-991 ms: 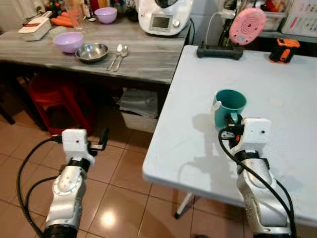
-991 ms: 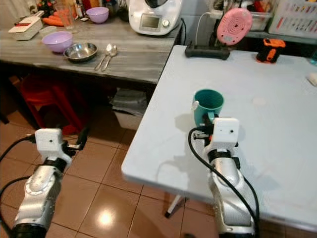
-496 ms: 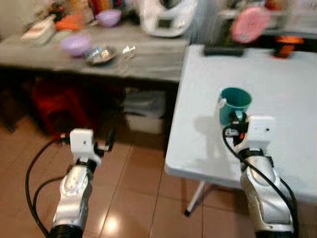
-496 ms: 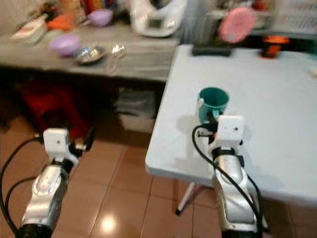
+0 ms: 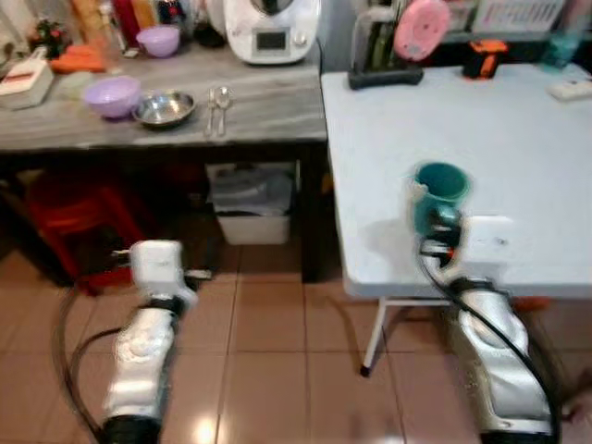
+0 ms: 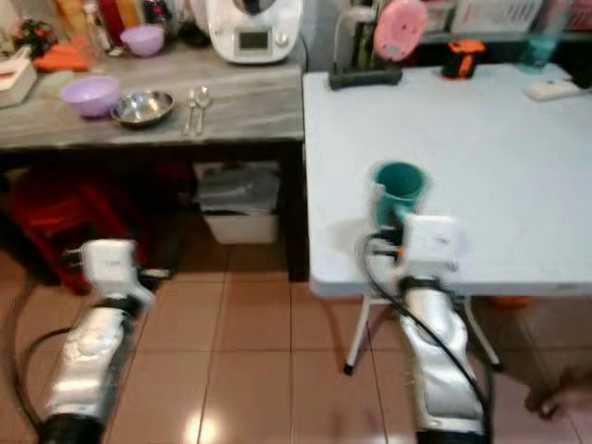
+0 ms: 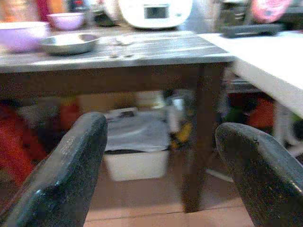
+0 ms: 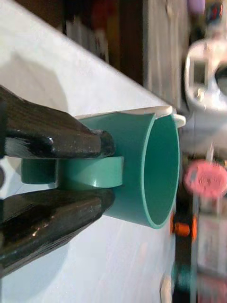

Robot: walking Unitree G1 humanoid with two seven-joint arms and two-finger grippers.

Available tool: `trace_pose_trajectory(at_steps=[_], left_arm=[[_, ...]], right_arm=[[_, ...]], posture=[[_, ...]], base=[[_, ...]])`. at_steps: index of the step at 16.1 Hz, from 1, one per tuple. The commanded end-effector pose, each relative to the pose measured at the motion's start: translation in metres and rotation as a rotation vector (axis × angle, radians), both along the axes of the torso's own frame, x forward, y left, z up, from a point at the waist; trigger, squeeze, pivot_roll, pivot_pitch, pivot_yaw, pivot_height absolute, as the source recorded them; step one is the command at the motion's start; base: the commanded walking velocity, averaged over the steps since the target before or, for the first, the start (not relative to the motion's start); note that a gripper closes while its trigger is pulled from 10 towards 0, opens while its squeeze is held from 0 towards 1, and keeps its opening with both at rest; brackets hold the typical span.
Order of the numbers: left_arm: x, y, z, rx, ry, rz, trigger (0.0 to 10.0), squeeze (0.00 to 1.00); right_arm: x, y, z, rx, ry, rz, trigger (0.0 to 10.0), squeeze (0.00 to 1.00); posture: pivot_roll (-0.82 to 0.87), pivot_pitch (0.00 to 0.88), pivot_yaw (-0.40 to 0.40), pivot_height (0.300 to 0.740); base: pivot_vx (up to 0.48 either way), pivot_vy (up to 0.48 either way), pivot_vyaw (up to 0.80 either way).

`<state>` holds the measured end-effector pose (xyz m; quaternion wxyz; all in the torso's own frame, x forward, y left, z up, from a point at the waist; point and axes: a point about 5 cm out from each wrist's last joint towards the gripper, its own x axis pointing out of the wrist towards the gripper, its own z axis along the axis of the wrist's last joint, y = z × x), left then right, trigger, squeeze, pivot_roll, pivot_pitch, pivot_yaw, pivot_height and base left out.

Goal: Setting the table

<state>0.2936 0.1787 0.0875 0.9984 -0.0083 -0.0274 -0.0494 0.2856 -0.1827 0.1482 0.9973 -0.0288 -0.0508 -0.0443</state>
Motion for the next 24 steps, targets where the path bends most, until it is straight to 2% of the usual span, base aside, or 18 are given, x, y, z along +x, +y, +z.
trace_pose_trajectory(at_steps=[1,6,13,20,24], left_arm=[[0.0008,0.0099,0.0035,0.022,-0.011,0.023,10.0,0.00],[0.0018,0.0074,0.0030,0.018,-0.011,0.018,10.0,0.00],[0.0031,0.0059,0.0028,0.018,-0.009,0.014,10.0,0.00],[0.0035,0.0052,0.0020,0.019,-0.004,0.016,10.0,0.00],[0.0009,0.0015,0.0053,0.009,-0.024,-0.028,10.0,0.00]], right_arm=[[0.0016,0.0060,0.0085,0.002,-0.034,0.016,10.0,0.00],[0.0017,0.0060,0.0091,0.002,-0.037,0.013,10.0,0.00],[0.0009,0.0068,0.0101,-0.027,-0.045,0.020,10.0,0.00],[0.0010,0.0078,0.0095,-0.023,-0.045,0.023,10.0,0.00],[0.0010,0.0074,0.0094,-0.022,-0.046,0.026,10.0,0.00]], posture=[[-0.06,0.077,0.047,0.740],[-0.06,0.079,0.048,0.740],[-0.06,0.082,0.052,0.740],[-0.06,0.081,0.053,0.740],[-0.06,0.081,0.053,0.740]], base=[[0.000,0.469,-0.49],[0.000,0.476,-0.47],[0.000,0.476,0.00],[0.000,0.453,0.47],[0.000,0.000,0.00]])
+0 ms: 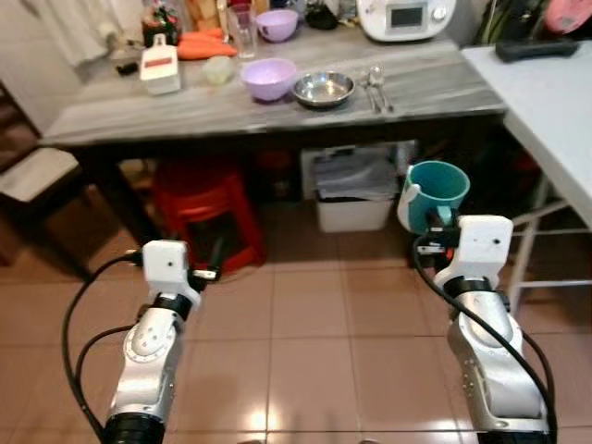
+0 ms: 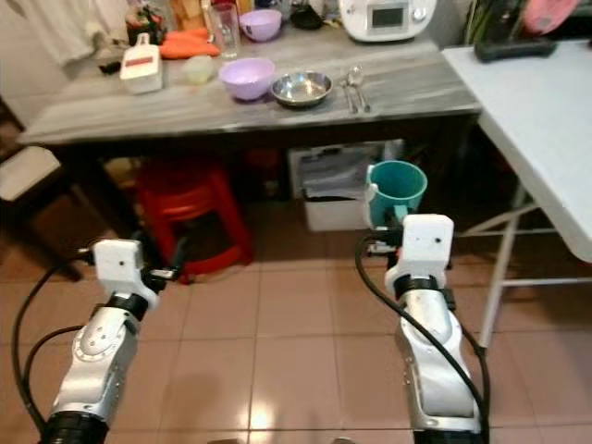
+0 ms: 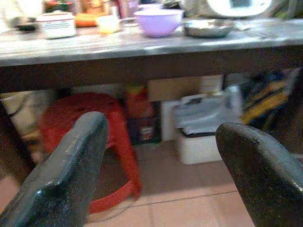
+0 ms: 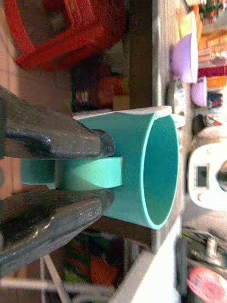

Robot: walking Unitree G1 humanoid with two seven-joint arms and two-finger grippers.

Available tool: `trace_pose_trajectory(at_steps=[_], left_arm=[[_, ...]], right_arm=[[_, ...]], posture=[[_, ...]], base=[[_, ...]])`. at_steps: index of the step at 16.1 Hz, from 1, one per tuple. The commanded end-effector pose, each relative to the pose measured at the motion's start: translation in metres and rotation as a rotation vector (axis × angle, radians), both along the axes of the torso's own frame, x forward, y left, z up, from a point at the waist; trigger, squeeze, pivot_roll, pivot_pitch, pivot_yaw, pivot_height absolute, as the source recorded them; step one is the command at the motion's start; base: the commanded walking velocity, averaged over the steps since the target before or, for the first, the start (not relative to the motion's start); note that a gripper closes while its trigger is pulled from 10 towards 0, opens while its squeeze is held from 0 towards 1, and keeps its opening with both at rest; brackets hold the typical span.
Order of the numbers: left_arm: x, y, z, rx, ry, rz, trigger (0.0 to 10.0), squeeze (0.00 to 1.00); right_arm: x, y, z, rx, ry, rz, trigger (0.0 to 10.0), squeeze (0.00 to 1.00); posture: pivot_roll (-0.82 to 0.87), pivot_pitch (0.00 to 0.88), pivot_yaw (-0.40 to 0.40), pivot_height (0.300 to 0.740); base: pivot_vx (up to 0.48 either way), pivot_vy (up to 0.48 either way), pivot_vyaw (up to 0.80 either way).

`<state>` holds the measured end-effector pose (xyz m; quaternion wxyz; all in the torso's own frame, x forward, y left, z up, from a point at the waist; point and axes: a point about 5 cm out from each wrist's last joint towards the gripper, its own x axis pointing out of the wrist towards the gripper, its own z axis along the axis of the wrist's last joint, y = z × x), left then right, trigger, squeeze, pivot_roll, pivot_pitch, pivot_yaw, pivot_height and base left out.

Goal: Setting the table

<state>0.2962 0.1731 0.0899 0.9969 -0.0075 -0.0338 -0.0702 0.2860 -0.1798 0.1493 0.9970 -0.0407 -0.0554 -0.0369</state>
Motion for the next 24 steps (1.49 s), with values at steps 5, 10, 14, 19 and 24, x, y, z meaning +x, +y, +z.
trace_pose_trajectory(at_steps=[5,10,14,19,24], left_arm=[[-0.0037,0.0026,0.0054,-0.023,-0.025,-0.023,10.0,0.00],[-0.0046,0.0014,0.0057,-0.036,-0.022,-0.042,10.0,0.00],[-0.0054,-0.0002,0.0047,-0.040,-0.017,-0.050,10.0,0.00],[-0.0053,-0.0008,0.0046,-0.042,-0.013,-0.057,10.0,0.00],[-0.0055,-0.0020,0.0042,-0.043,-0.008,-0.063,10.0,0.00]], right_arm=[[0.0006,0.0052,0.0082,0.000,-0.039,0.021,10.0,0.00],[0.0008,0.0063,0.0084,-0.003,-0.039,0.030,10.0,0.00],[0.0002,0.0066,0.0082,-0.003,-0.038,0.031,10.0,0.00],[0.0001,0.0068,0.0084,-0.004,-0.039,0.030,10.0,0.00],[0.0001,0.0078,0.0084,-0.003,-0.039,0.029,10.0,0.00]], posture=[[-0.06,0.075,0.049,0.740],[-0.06,0.074,0.048,0.740],[-0.06,0.078,0.048,0.740],[-0.07,0.080,0.049,0.740],[-0.07,0.081,0.052,0.740]], base=[[0.117,0.000,0.00],[0.313,0.000,0.00],[0.315,0.000,0.00],[0.321,0.000,0.00],[0.321,0.000,0.17]])
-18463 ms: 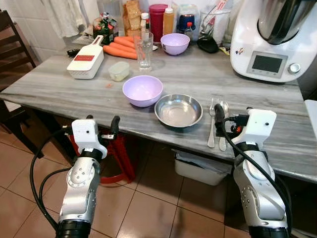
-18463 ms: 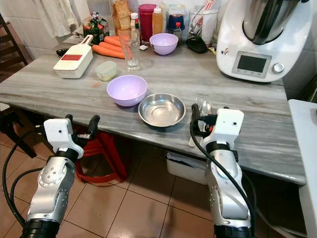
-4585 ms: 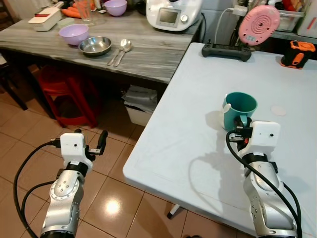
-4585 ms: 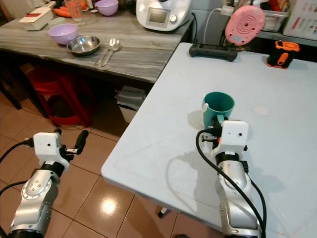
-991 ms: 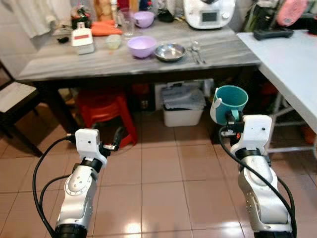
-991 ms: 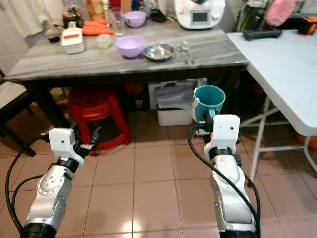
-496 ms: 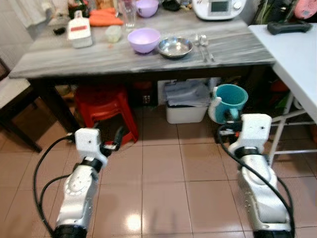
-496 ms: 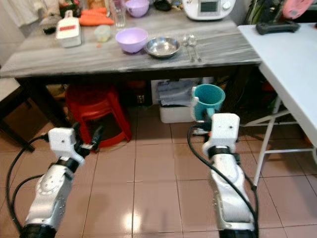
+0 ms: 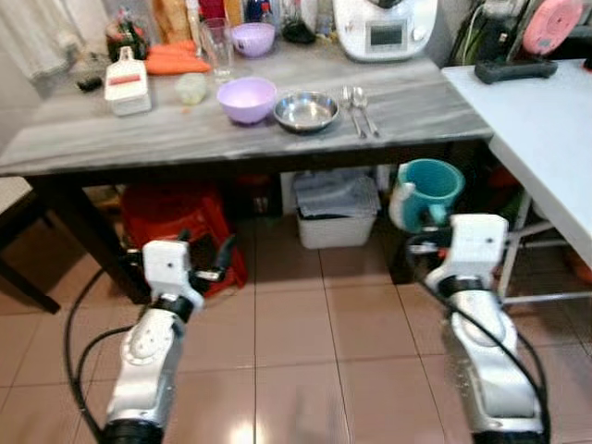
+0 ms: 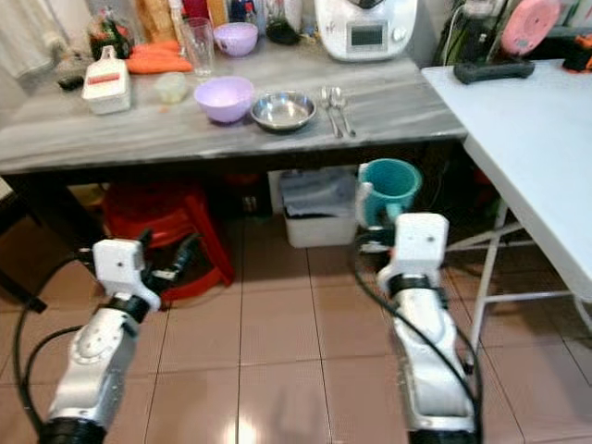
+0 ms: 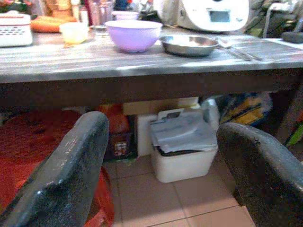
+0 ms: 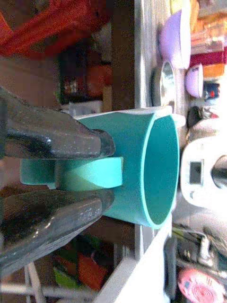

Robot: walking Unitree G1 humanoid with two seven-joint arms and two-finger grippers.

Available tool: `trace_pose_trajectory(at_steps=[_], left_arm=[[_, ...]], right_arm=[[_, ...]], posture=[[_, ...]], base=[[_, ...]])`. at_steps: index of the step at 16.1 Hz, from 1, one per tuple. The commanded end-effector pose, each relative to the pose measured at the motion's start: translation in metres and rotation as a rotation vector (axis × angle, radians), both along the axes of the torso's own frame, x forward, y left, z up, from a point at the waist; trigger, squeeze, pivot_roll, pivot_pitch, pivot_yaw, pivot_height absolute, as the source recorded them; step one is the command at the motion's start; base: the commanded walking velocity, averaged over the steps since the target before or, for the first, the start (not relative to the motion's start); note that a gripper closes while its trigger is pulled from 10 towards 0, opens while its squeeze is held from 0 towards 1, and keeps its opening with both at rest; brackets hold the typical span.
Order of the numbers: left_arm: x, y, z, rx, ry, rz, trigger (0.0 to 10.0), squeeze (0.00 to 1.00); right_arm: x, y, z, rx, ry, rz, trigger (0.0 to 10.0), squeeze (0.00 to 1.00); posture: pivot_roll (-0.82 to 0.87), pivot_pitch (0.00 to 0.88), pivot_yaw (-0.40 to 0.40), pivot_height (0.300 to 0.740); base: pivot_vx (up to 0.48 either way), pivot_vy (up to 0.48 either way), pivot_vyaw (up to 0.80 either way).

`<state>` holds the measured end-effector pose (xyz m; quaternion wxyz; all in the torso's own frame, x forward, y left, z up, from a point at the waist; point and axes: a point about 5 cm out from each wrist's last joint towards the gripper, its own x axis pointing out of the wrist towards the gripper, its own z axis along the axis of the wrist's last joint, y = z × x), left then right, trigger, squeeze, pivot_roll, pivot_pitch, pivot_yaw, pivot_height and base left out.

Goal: Setting the table

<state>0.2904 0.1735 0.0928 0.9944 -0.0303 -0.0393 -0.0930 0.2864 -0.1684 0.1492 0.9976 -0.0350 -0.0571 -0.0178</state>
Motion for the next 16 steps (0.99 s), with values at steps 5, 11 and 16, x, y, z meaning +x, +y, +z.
trace_pose_trajectory(at_steps=[5,11,16], left_arm=[[0.001,-0.004,0.004,-0.001,-0.010,-0.008,10.0,0.00],[-0.002,-0.009,0.003,-0.012,-0.006,-0.019,10.0,0.00],[-0.002,-0.013,0.004,-0.019,-0.006,-0.030,10.0,0.00]], right_arm=[[-0.001,-0.005,0.008,-0.009,-0.037,-0.015,10.0,0.00],[-0.001,-0.006,0.007,0.009,-0.032,-0.028,10.0,0.00],[0.000,-0.006,0.007,0.013,-0.034,-0.030,10.0,0.00]], posture=[[-0.07,0.082,0.056,0.740],[-0.07,0.081,0.057,0.740],[-0.07,0.080,0.060,0.740]], base=[[0.323,0.000,0.33],[0.322,0.000,0.15],[0.323,0.000,-0.32]])
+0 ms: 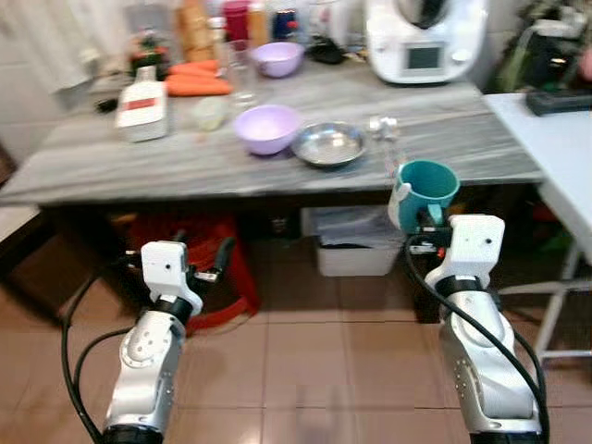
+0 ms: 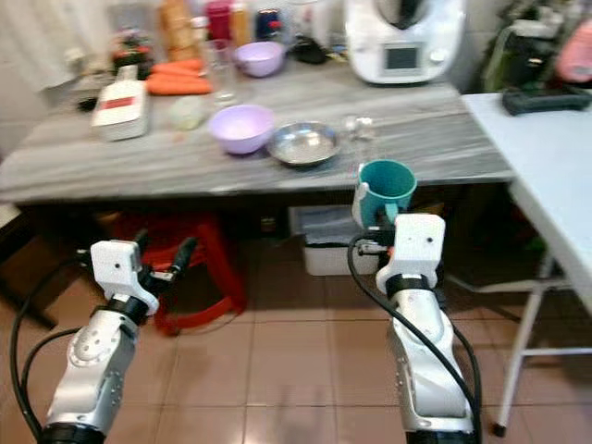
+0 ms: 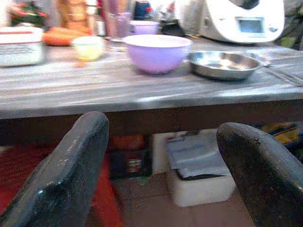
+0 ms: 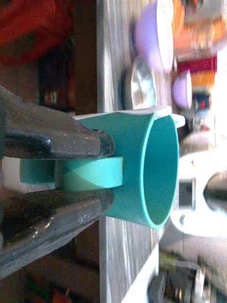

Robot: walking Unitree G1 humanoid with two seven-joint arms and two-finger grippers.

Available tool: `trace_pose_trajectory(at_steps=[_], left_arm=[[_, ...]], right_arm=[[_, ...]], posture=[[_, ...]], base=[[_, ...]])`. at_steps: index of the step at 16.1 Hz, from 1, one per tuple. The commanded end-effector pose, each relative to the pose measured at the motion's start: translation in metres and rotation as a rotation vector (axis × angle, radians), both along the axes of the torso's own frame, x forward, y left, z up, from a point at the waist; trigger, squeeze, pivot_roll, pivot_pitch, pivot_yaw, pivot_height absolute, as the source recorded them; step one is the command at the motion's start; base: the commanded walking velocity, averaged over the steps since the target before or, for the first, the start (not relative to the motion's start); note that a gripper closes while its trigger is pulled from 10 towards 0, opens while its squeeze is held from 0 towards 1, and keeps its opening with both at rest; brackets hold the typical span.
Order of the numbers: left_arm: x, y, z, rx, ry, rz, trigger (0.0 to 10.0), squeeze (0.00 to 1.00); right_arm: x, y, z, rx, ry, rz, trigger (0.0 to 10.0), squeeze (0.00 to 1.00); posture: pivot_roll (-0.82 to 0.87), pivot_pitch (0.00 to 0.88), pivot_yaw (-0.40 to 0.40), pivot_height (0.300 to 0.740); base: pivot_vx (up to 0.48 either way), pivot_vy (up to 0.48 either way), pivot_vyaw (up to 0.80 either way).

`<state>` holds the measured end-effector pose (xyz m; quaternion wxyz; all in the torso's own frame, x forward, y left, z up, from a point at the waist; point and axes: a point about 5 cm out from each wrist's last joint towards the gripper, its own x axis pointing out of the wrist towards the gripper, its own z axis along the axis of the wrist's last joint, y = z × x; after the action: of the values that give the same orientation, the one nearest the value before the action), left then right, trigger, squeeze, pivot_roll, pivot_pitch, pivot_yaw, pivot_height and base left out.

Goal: Setting the table

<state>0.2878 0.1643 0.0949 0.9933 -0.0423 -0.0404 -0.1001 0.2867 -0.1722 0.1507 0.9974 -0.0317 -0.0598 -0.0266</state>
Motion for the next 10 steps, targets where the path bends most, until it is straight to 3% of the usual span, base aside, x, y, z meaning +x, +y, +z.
trace_pose_trajectory(at_steps=[1,6,10], left_arm=[[0.000,-0.004,0.003,0.002,-0.008,-0.016,10.0,0.00],[-0.001,-0.008,0.015,-0.018,-0.039,-0.021,10.0,0.00],[-0.011,-0.007,0.020,-0.023,-0.052,-0.007,10.0,0.00]], right_arm=[[0.000,-0.002,0.006,0.005,-0.028,-0.012,10.0,0.00],[-0.001,-0.001,0.010,-0.004,-0.045,-0.011,10.0,0.00],[-0.005,-0.005,0.017,-0.037,-0.078,-0.015,10.0,0.00]], posture=[[-0.07,0.080,0.060,0.740],[-0.07,0.080,0.060,0.740],[-0.07,0.080,0.060,0.740]], base=[[0.322,0.000,0.00],[0.322,0.000,0.00],[0.325,0.000,0.00]])
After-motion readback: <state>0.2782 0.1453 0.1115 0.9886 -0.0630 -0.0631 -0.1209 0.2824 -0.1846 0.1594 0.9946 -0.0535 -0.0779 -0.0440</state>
